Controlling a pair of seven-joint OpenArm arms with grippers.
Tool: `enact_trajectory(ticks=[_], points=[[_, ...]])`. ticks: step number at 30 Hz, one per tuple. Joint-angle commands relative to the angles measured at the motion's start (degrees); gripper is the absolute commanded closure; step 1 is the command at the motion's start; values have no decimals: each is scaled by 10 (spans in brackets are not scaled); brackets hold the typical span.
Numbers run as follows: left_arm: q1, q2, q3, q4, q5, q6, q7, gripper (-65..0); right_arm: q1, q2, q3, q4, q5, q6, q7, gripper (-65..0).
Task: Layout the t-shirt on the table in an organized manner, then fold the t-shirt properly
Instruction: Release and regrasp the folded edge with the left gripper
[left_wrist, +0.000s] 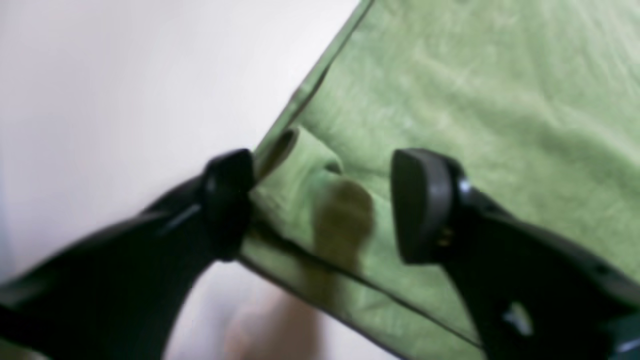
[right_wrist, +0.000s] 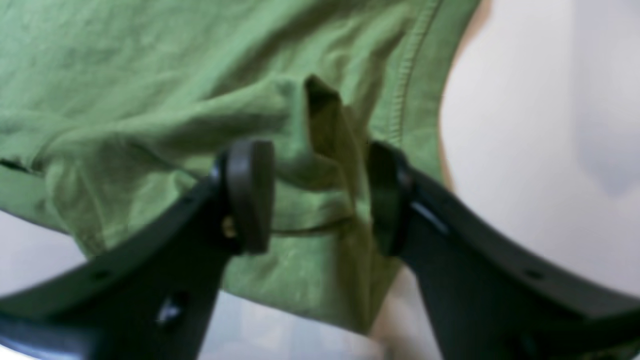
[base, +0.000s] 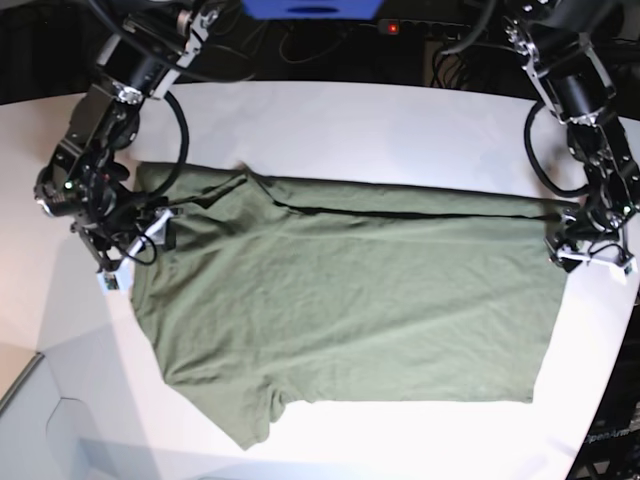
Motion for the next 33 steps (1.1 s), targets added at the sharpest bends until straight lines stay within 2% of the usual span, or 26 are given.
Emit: enact_trajectory(ticks=[1,5,14,18,25,33], points=[[-11,-11,-3,18,-6,-1,-7,-478,8,7,1,11,13,-2,10,-334],[6,-11,-4,64,-6,-1,-7,-518,-8,15,2,12,14,-2,10,-336],[103,-11,-4,178,-3,-2,-6,-517,-25,24,3,12,14,-2,11,-335],[138,-12,-7,173,-1,-1,-7,-517,-28,25,3,12,15,-2,28,-335],[151,-11,-77,152,-1,-2,-7,-516,-35,24,3,11,15,-2,42,-335],[133,-26,-43,94,-2,-2,-58,-516,-35,22,2,11,15,-2,42,-335]])
